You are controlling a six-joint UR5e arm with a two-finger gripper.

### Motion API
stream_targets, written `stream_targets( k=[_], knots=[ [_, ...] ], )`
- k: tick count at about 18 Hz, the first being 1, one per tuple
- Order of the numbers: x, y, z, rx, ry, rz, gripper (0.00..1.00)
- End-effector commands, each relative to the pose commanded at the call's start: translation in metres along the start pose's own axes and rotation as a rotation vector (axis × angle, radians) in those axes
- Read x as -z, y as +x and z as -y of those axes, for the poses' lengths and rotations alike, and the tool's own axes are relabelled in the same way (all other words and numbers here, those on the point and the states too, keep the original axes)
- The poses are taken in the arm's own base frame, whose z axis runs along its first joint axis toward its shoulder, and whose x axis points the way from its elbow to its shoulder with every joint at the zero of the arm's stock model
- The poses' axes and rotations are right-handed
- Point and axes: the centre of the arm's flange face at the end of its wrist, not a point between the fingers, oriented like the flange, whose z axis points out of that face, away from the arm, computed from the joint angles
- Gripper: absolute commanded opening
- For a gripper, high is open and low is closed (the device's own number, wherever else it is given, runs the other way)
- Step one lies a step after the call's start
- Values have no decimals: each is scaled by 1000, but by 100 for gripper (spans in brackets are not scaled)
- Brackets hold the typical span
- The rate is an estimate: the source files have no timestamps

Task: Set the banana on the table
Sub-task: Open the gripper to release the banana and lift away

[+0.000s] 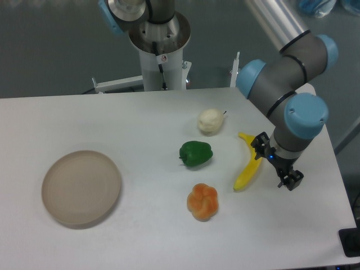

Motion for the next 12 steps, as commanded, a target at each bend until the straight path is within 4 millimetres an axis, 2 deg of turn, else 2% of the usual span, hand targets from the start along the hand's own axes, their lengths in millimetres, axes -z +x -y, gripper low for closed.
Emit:
stream_targets(
  k=[5, 12],
  knots=[
    [5, -2, 6, 2, 65, 17, 100],
    [-1, 1, 8, -4, 52, 10, 100]
  ],
)
